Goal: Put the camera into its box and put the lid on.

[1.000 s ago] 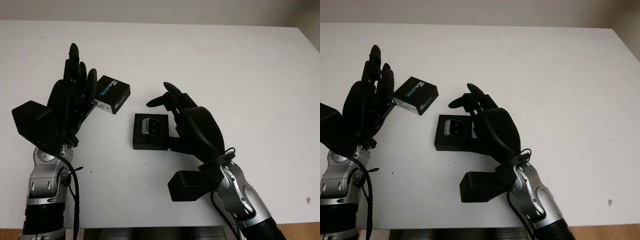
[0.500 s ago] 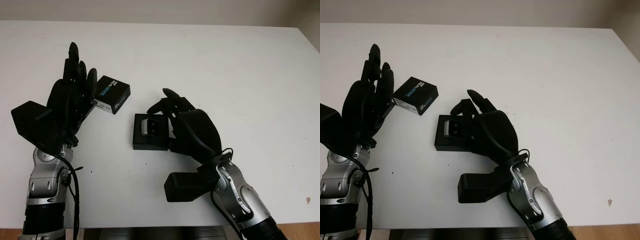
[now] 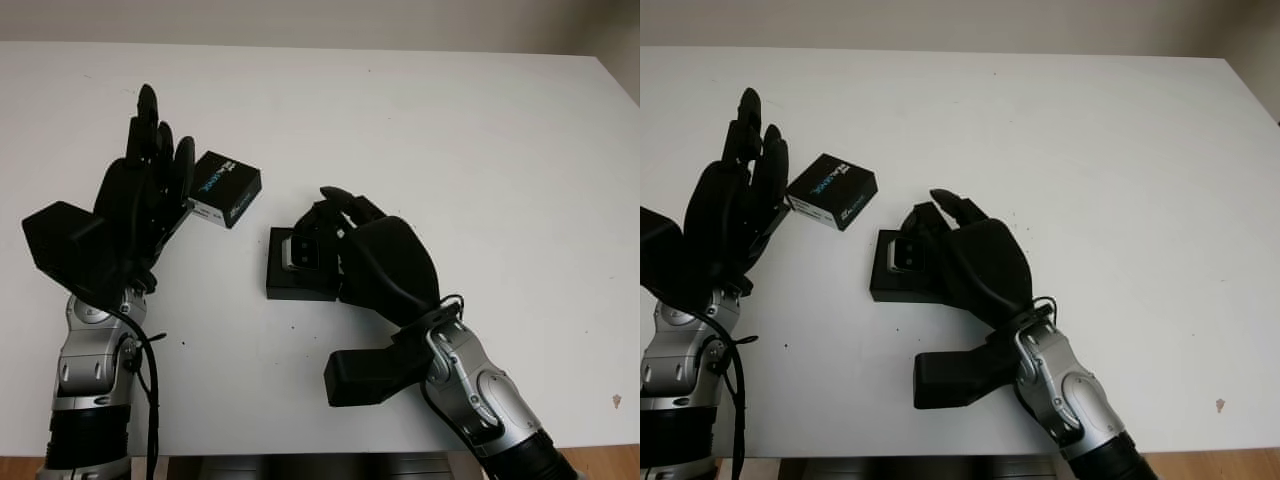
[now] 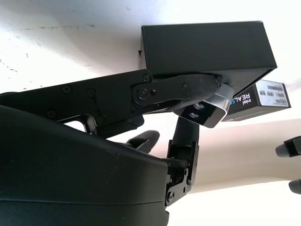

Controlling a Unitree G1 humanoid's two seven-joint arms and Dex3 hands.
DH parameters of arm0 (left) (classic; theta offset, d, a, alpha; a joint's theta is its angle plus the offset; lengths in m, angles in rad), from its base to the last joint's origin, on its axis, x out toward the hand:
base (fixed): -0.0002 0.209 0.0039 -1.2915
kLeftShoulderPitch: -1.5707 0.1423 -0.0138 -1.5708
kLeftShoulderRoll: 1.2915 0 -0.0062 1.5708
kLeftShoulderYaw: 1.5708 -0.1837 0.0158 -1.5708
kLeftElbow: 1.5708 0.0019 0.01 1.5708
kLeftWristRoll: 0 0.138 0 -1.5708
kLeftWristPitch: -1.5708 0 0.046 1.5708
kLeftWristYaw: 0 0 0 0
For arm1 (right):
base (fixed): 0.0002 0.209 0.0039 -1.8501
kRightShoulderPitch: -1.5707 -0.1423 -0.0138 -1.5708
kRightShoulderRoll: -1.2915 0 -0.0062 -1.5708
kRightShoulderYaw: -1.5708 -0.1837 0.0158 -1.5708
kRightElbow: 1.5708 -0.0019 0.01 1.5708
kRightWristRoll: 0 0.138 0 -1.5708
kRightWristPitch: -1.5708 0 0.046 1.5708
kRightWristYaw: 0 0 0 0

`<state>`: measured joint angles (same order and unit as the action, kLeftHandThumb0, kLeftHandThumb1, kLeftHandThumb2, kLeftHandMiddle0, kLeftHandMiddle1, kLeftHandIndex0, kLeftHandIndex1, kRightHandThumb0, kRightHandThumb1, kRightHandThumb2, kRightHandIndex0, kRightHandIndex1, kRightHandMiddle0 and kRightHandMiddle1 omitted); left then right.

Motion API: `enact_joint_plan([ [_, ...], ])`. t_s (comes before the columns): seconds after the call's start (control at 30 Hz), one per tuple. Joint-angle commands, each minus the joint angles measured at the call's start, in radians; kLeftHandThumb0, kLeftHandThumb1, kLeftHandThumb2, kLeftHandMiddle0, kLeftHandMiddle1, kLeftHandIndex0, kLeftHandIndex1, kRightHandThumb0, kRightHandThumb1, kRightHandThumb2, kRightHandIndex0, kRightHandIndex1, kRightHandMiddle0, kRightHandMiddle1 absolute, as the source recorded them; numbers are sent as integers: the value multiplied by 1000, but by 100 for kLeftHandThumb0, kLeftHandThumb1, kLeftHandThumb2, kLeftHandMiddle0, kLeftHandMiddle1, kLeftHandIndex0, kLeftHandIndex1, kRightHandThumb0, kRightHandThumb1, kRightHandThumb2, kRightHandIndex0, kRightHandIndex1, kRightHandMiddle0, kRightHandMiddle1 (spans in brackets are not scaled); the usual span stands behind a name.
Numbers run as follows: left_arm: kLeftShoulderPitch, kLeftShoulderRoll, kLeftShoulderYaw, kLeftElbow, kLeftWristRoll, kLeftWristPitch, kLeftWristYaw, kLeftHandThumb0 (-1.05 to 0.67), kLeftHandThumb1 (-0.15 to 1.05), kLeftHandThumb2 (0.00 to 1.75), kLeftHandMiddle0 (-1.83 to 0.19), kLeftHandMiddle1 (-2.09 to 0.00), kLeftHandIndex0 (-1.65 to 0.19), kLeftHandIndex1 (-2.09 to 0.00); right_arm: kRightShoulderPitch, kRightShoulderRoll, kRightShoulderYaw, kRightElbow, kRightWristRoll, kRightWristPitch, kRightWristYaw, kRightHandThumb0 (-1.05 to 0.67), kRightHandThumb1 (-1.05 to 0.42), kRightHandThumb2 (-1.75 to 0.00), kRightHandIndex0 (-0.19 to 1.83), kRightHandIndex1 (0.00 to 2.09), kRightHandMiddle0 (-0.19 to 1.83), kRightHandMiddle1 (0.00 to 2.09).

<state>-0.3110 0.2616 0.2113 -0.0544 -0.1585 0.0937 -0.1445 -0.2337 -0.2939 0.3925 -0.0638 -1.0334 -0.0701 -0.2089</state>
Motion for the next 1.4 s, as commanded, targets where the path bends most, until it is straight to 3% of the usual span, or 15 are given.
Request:
enact_joint_plan([
  [0.0, 7, 7, -1, -24, 2, -1, -3, -69, 105, 51, 19, 0, 19, 0, 6, -21, 6, 16, -2, -15, -14, -30, -99, -5, 15, 93, 31, 166],
  [0.1, 5, 7, 1, -18, 4, -11, -3, -69, 105, 51, 19, 0, 19, 0, 1, -26, 9, 27, -1, -33, -38, -28, -98, -5, 9, 108, 31, 171],
  [0.33, 4, 2, 0, -29, 2, 18, 8, -69, 105, 48, 19, 0, 19, 0, -16, -42, 17, 69, -1, -93, -130, -26, -97, -5, 5, 120, 29, 172],
  [0.8, 7, 8, -8, -39, 6, 43, -3, -72, 105, 49, 19, 0, 19, 0, -70, -40, 5, 217, 84, -236, -295, -23, -100, -6, -6, 121, 20, 170],
  [1.03, 10, 4, -9, -38, 6, 41, -1, -73, 105, 49, 19, 0, 19, 0, -68, 22, -55, 214, 350, -254, -138, -29, -105, -9, -11, 112, 11, 177],
  [1.37, 10, -1, -14, -31, 7, 28, -1, -73, 105, 51, 19, 0, 19, 0, -83, 52, -144, 109, 512, -176, 49, -32, -104, -10, -9, 106, 10, 192],
])
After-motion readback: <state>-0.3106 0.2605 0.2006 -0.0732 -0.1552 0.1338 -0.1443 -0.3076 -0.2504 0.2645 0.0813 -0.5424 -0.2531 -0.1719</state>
